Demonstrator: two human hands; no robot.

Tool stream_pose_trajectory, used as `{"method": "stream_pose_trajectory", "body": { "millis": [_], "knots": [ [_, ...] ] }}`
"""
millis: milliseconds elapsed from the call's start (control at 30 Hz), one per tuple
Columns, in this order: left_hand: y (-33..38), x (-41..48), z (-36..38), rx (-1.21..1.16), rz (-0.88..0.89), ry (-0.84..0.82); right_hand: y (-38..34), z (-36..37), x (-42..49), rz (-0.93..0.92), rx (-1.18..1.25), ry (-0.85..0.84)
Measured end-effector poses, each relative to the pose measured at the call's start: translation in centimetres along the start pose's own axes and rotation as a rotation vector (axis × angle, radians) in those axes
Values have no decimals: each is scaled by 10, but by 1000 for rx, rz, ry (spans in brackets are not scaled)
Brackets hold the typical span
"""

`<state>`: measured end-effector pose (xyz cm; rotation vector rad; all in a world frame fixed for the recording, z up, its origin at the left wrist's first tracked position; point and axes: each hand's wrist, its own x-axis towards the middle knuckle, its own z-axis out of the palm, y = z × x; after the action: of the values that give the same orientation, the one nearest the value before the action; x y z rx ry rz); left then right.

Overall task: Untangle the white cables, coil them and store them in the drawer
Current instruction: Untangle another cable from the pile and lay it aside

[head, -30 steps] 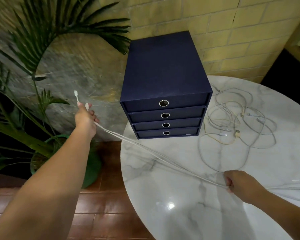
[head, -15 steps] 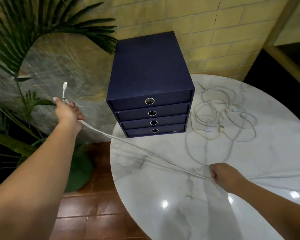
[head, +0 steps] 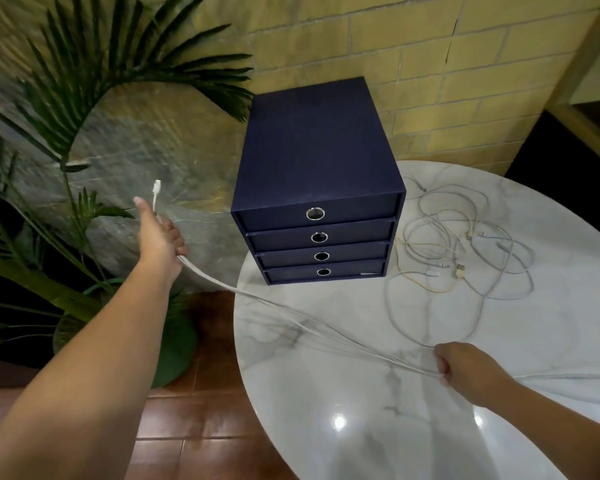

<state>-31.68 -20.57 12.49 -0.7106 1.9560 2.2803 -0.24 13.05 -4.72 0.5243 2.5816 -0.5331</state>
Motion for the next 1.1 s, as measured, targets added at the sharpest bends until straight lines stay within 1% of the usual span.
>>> {"method": "stream_pose_trajectory", "body": {
  "millis": [267,467,533,667,767,800,900,933,1033,1100],
  "knots": [
    [-9,12,-2,12,-37,-79,-2,-2,-1,-10,11,-12],
    [-21,33,17,72,-26,4,-2,-2,0,1,20,-37],
    [-27,46,18,186,-37,-35,-2,-2,2,3,22,-28],
    [-56,64,18,603,-72,-67,1,0,7,-6,-2,-11],
    [-92,52,14,689,-60,-131,2,0,7,-21,3,-16],
    [-104,43,12,718,-35,-165,1,0,6,-21,12,-20],
    [-138,25,0,921,122,-261,-1,-2,4,-17,31,-22],
    [-147,18,-1,943,170,-293,-2,-3,3,-17,35,-22],
    [-165,-12,2,994,282,-457,-7,-6,4,-29,61,-30],
    [-174,-29,7,1102,349,-562,-8,-9,2,-42,79,-35]
  ]
}}
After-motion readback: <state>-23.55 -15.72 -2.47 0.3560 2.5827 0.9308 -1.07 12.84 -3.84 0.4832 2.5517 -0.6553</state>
